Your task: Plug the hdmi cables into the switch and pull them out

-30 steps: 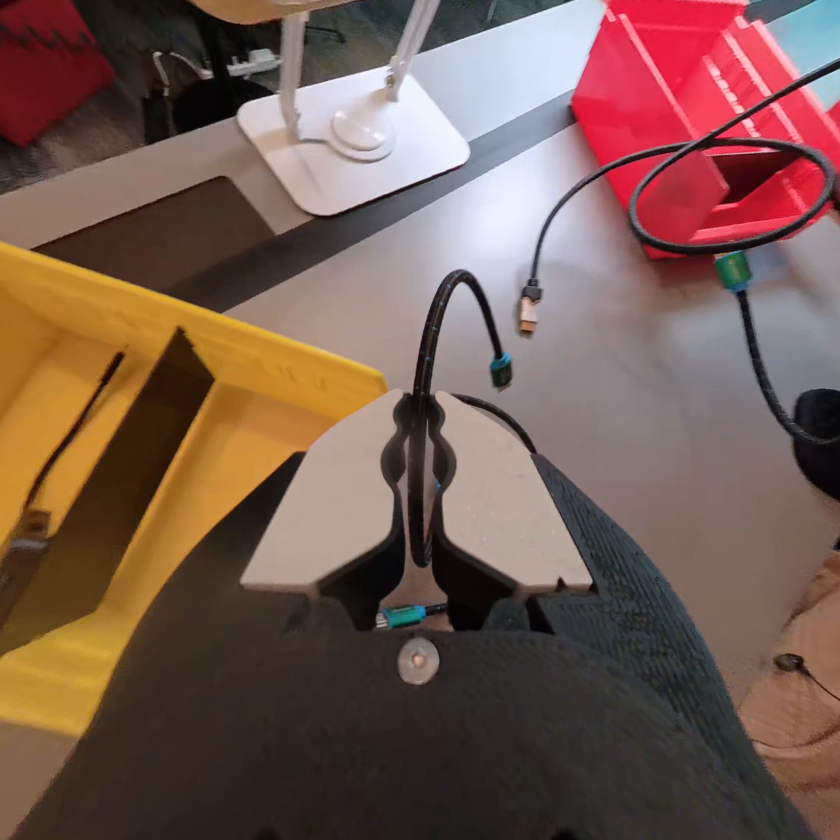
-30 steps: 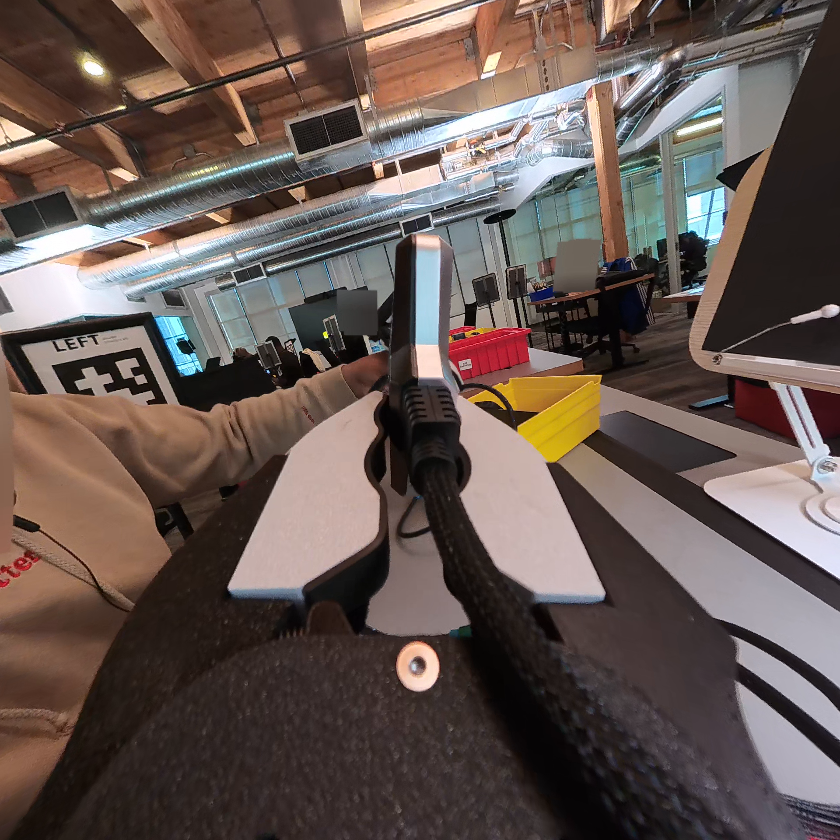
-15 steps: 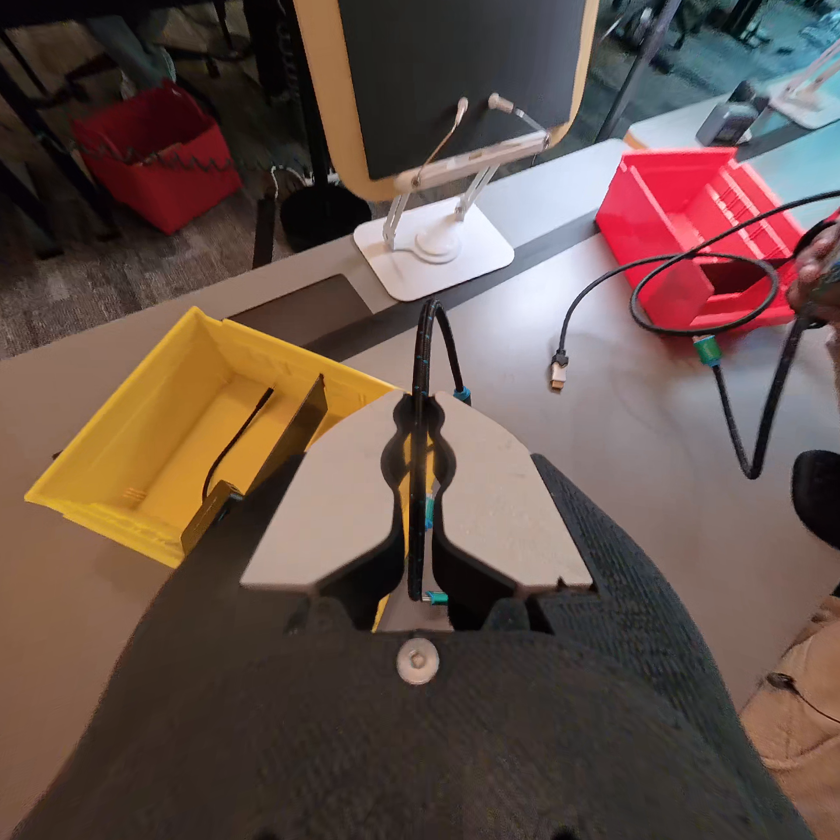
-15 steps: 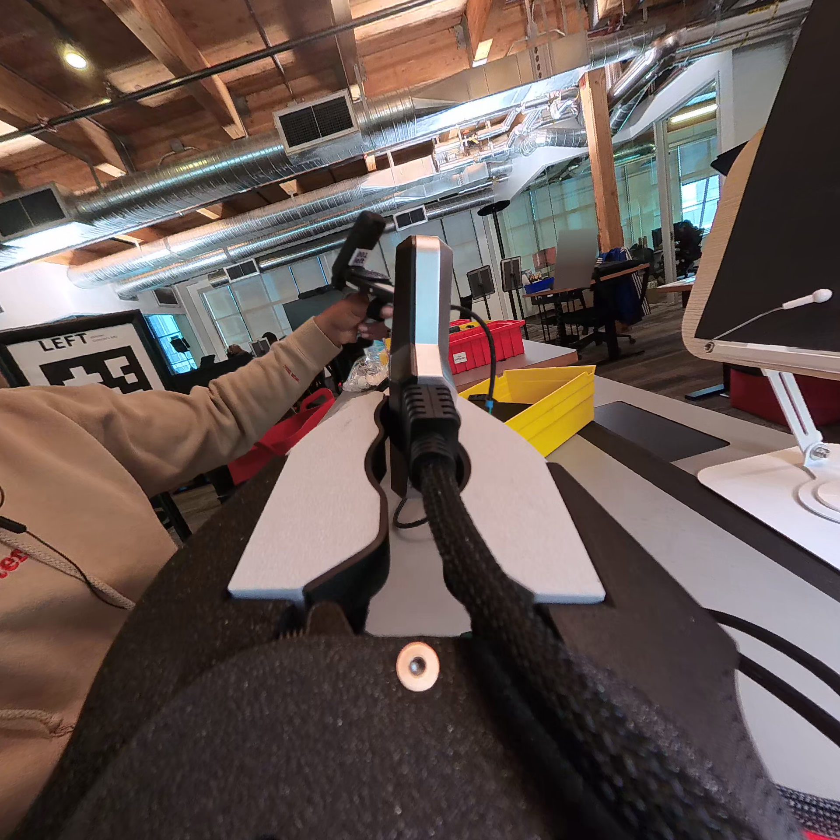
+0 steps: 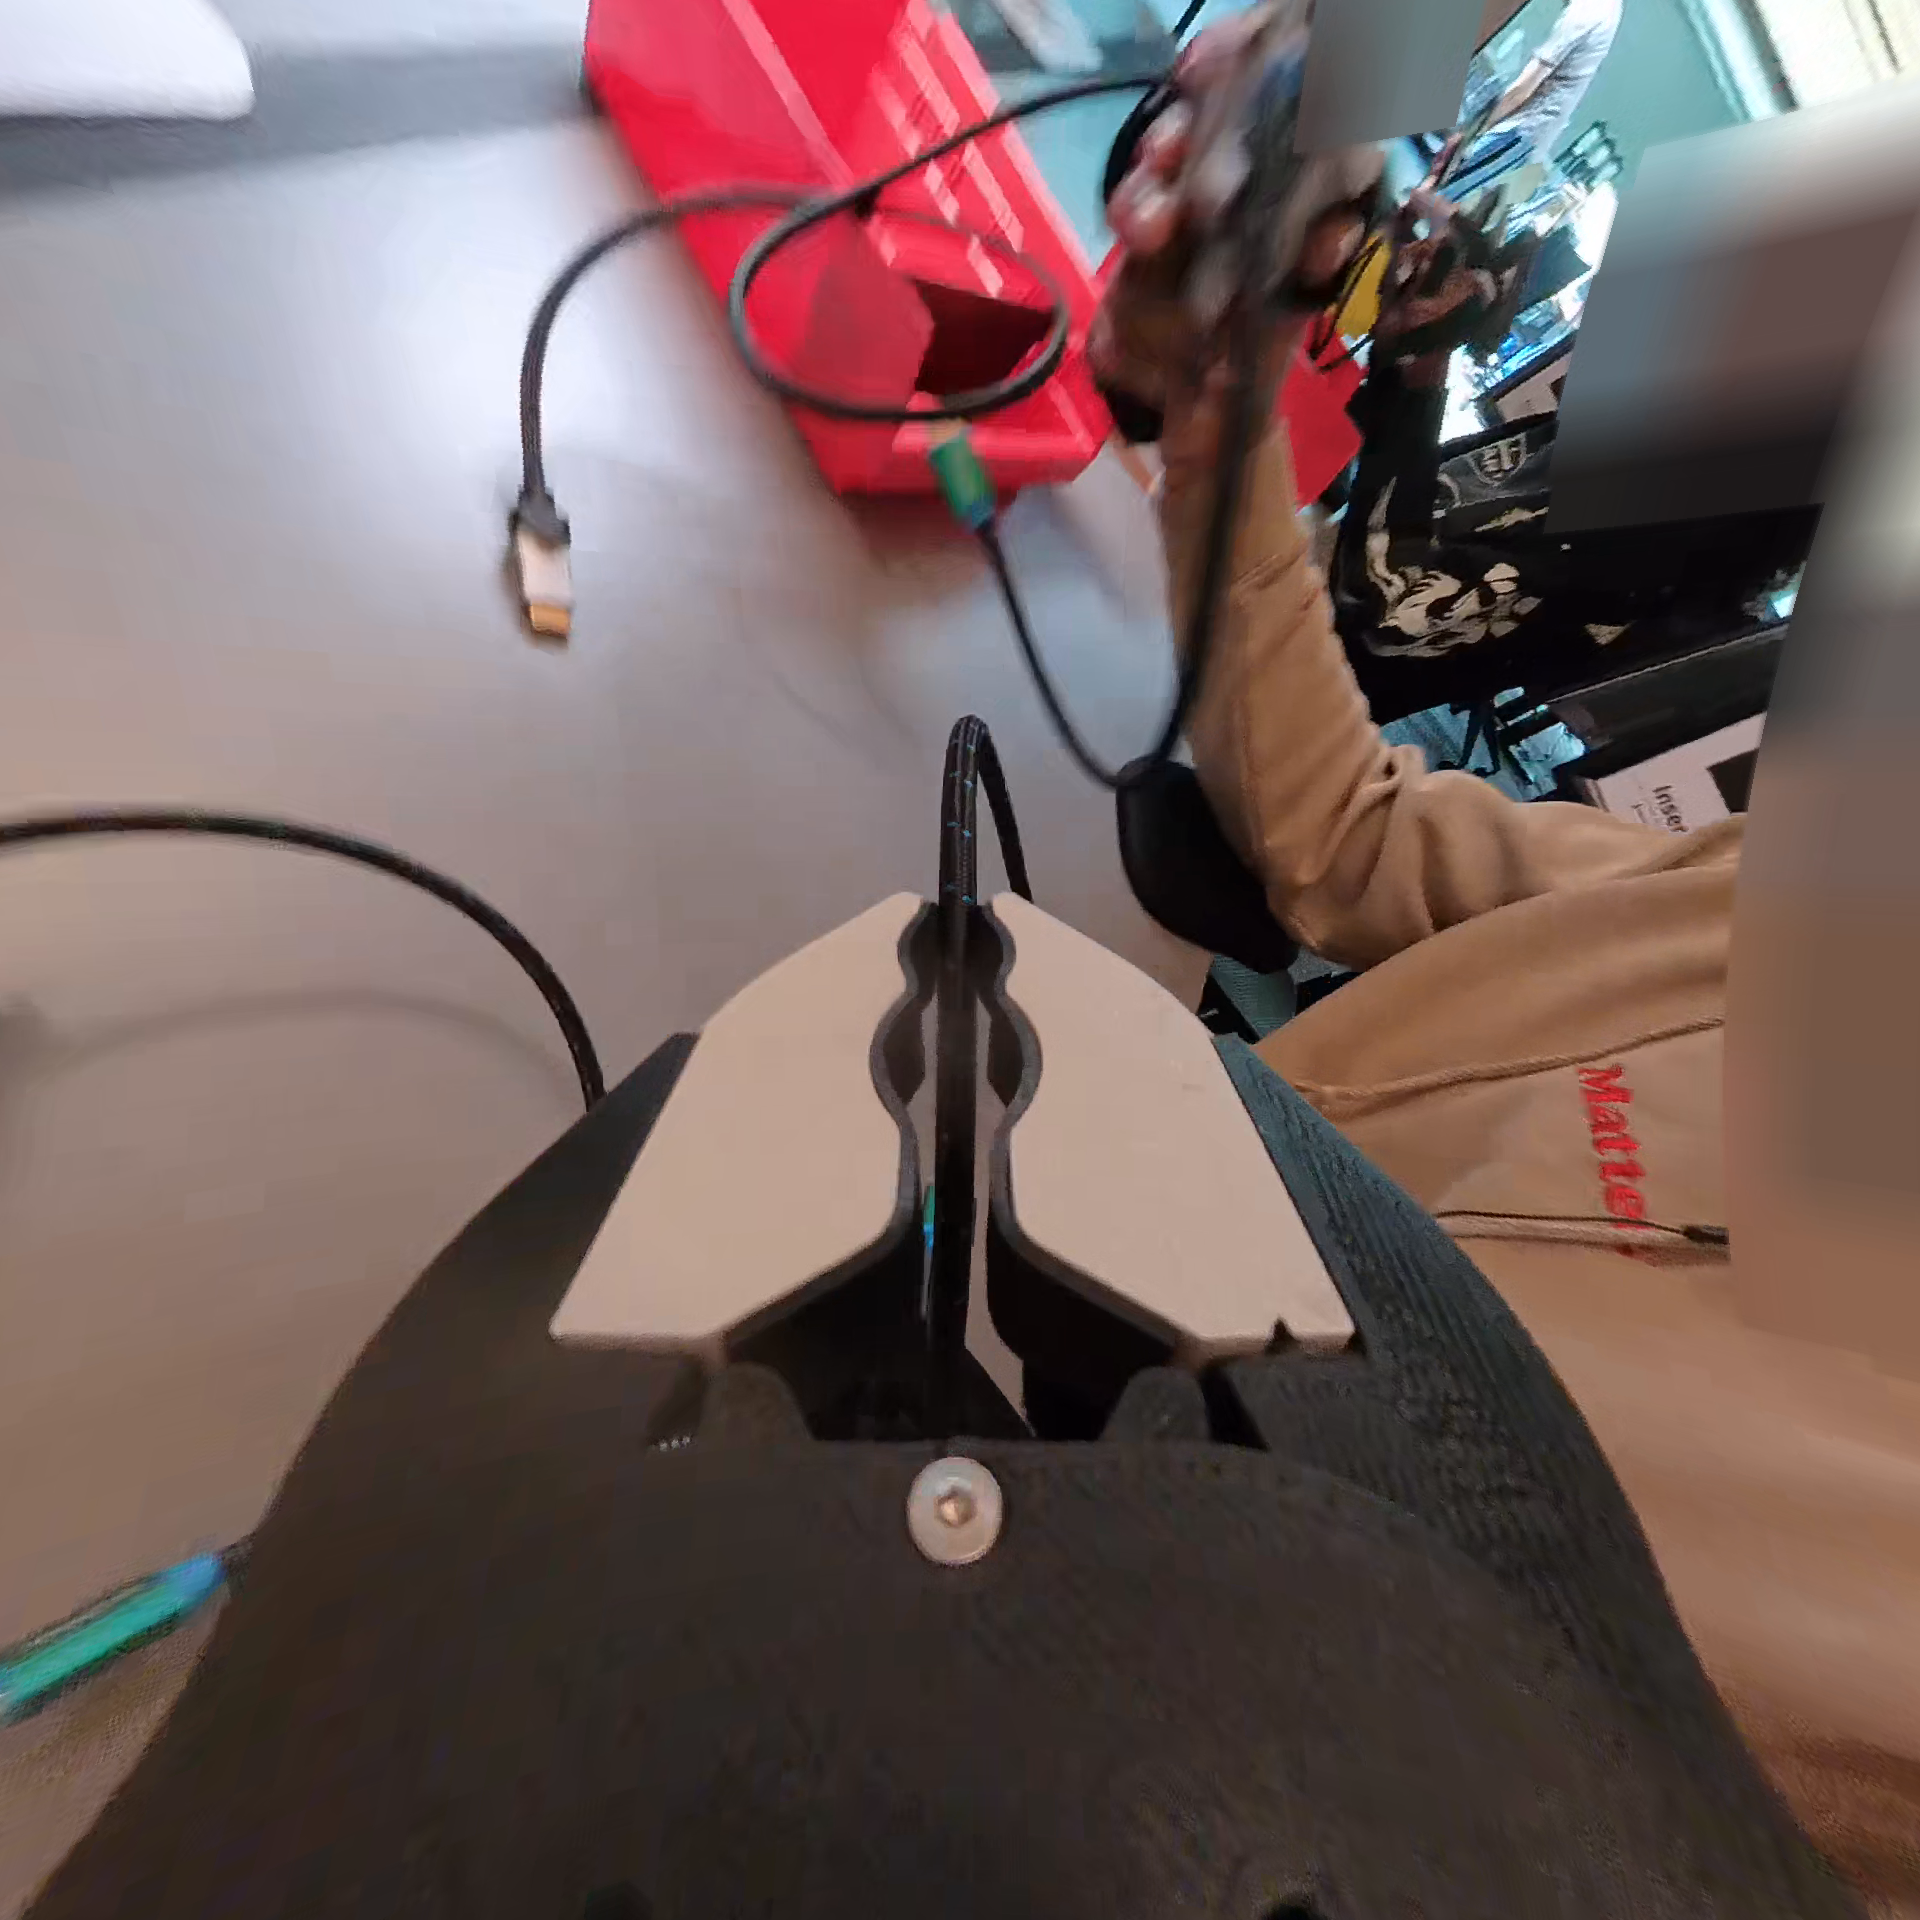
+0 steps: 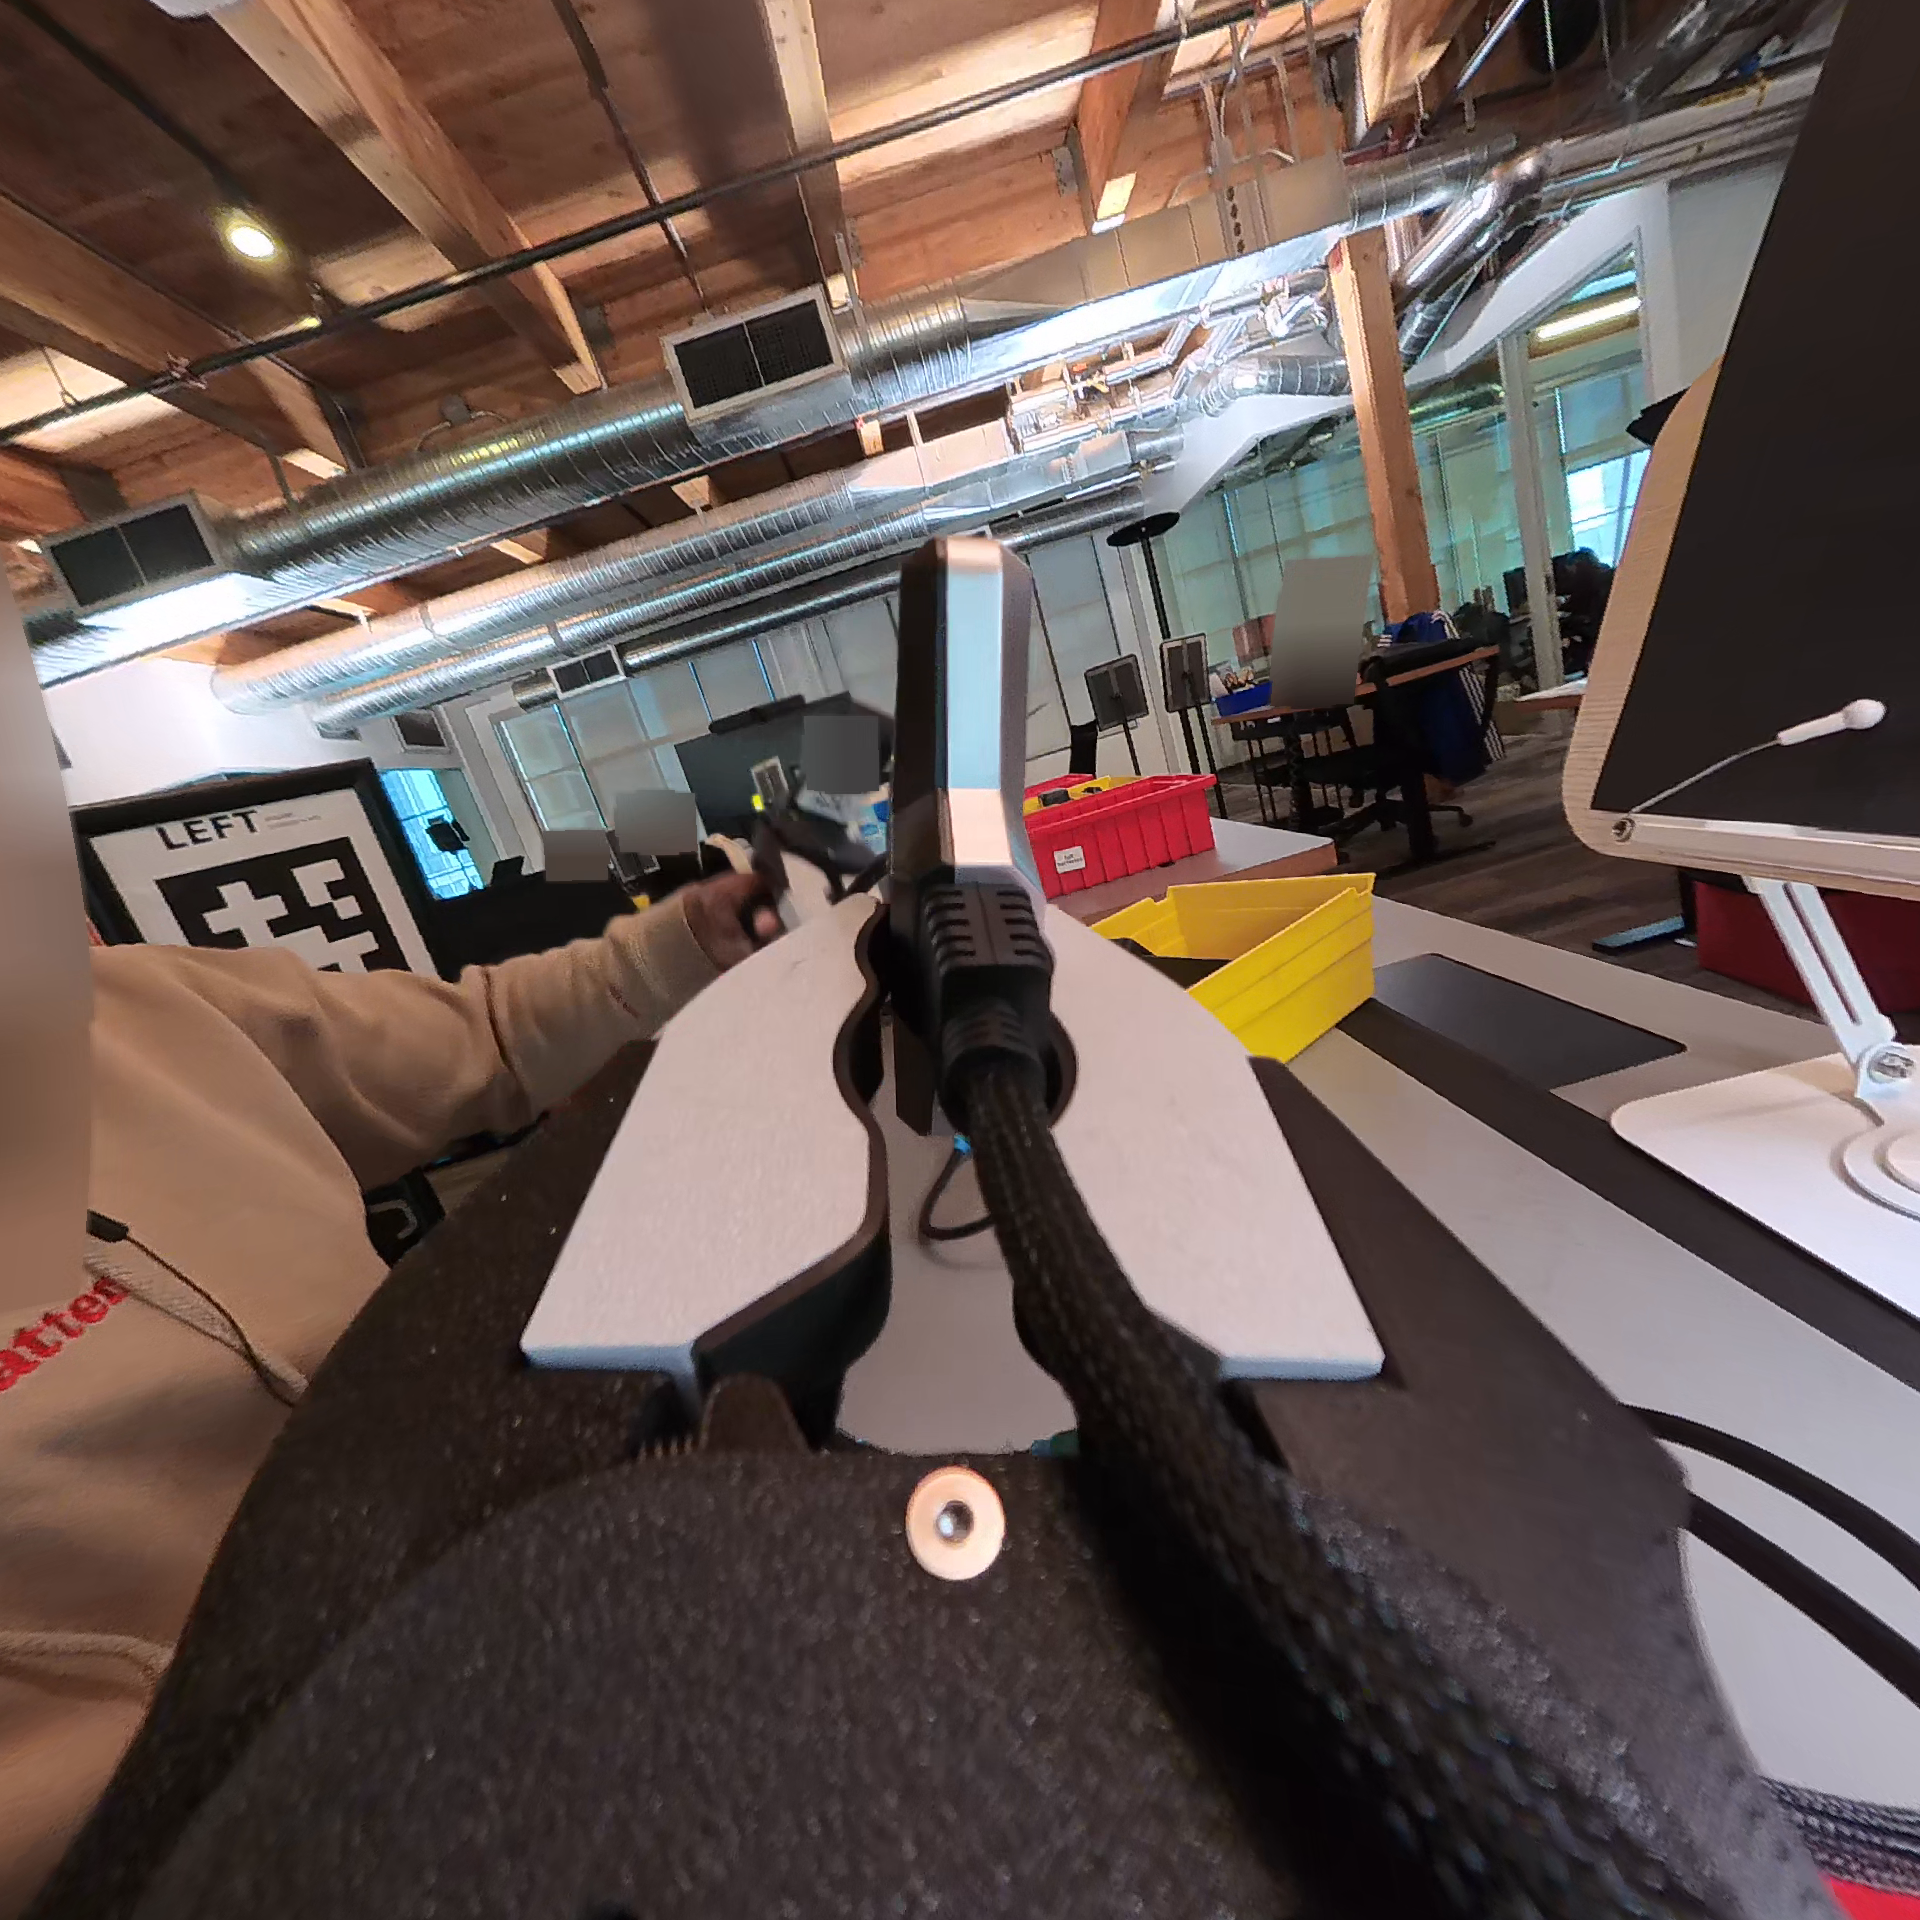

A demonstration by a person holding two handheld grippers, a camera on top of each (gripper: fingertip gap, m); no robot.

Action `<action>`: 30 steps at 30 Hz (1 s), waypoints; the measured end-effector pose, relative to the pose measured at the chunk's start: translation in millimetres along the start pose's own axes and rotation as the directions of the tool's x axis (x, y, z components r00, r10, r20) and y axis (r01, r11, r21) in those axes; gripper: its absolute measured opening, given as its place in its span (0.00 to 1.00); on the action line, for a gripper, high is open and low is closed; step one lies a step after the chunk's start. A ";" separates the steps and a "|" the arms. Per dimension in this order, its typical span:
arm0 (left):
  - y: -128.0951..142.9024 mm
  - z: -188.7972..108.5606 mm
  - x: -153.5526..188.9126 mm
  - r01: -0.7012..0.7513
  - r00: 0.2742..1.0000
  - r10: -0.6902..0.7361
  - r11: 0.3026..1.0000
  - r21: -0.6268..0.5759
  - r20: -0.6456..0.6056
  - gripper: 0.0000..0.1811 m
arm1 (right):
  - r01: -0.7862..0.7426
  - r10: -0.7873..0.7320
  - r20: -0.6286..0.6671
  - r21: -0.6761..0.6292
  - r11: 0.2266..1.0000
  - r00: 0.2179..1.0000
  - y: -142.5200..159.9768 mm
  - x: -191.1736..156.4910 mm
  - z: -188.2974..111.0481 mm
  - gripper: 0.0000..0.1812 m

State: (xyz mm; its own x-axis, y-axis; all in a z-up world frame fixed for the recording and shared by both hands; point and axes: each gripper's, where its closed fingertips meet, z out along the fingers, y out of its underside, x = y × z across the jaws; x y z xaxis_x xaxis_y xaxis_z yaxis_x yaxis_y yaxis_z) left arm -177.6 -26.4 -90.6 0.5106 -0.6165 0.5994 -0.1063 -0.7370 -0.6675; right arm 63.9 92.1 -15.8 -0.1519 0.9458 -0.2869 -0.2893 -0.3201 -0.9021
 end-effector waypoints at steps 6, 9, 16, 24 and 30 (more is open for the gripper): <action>44.7 50.5 -34.1 0.020 0.999 -0.023 0.996 -0.086 -0.039 0.10 | -0.005 0.005 -0.001 0.004 1.000 1.000 -0.2 0.8 -2.2 0.12; 55.0 57.7 -40.3 -0.004 0.998 -0.009 0.982 -0.189 -0.069 0.17 | -0.007 0.007 -0.004 -0.005 1.000 1.000 2.2 2.7 -1.3 0.12; 44.1 63.1 -68.4 0.088 0.991 -0.104 0.982 -0.167 -0.089 0.16 | -0.001 0.001 -0.005 -0.024 1.000 1.000 5.2 2.4 -0.8 0.12; 75.7 71.8 -129.0 0.124 0.960 -0.038 0.947 -0.297 0.278 0.20 | -0.011 0.011 -0.006 -0.020 1.000 1.000 5.7 4.7 -0.6 0.12; 58.6 64.4 -98.1 -0.036 0.963 0.123 0.940 -0.340 0.239 0.04 | -0.003 0.002 -0.006 -0.030 1.000 1.000 6.2 2.4 -1.7 0.12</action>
State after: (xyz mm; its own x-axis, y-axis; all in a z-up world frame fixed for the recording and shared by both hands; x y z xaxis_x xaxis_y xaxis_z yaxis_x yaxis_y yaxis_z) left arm -179.0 8.8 -217.0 0.6825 -0.6184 0.3896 -0.4080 -0.7646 -0.4990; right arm 63.4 92.5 -22.6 -0.1468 0.9454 -0.2911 -0.2601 -0.3208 -0.9107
